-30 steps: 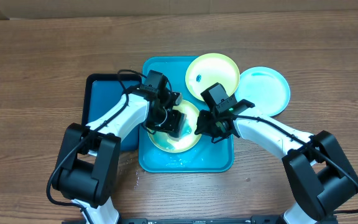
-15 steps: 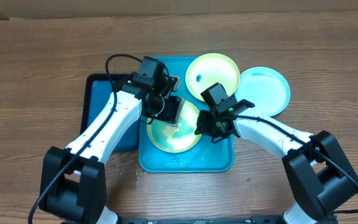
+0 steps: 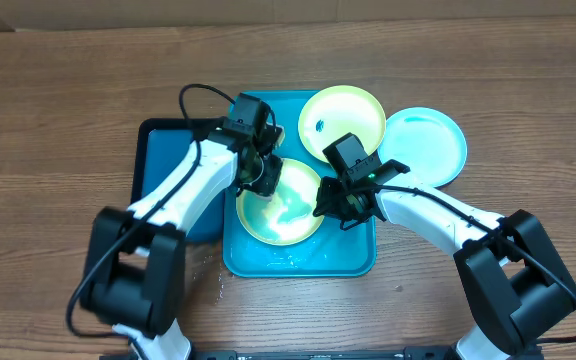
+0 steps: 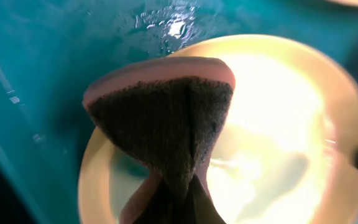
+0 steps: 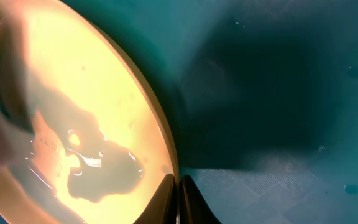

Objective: Clean dirty plates on tray and stack at the side
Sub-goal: 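Rub the sponge in circles over the yellow plate with the left gripper, then continue scrubbing the yellow plate center with the sponge, left gripper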

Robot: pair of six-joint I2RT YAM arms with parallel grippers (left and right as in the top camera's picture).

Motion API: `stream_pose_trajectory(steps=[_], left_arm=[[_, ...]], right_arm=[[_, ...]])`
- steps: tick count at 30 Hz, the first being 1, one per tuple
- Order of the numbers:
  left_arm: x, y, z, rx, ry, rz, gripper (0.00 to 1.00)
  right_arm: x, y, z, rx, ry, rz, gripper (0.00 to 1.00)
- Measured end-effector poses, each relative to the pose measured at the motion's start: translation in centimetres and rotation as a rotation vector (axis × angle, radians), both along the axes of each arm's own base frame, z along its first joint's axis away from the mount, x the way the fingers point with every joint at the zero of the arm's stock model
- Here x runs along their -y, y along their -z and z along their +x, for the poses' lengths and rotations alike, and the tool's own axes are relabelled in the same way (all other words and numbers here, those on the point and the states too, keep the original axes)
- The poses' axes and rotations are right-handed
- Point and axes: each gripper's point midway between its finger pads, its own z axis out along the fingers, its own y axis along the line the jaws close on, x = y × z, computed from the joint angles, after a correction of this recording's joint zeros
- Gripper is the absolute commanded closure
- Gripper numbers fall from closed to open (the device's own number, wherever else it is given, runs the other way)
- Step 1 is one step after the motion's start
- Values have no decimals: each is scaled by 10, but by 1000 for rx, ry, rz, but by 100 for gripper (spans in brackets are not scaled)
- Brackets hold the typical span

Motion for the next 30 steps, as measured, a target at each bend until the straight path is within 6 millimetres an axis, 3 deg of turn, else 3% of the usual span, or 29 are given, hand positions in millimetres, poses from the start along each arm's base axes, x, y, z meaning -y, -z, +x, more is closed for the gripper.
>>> stream_pose_trajectory(steps=[3, 5, 8, 12, 20, 26, 30], left_arm=[[-1, 24, 3, -23, 15, 23, 96], [1, 29, 4, -32, 20, 19, 96], [5, 28, 2, -44, 29, -6, 96], [26, 24, -11, -99, 79, -131, 96], [57, 2, -28, -164, 142, -322, 96], [44, -27, -33, -143, 73, -264, 96], [23, -24, -39, -183, -40, -153, 96]], right_arm=[[0, 0, 0, 1, 0, 0, 96], [0, 0, 0, 0, 0, 0, 96], [0, 0, 0, 0, 0, 0, 96], [0, 0, 0, 0, 0, -1, 96], [0, 0, 0, -1, 0, -1, 96], [0, 0, 0, 0, 0, -1, 96], [0, 0, 0, 0, 0, 0, 96]])
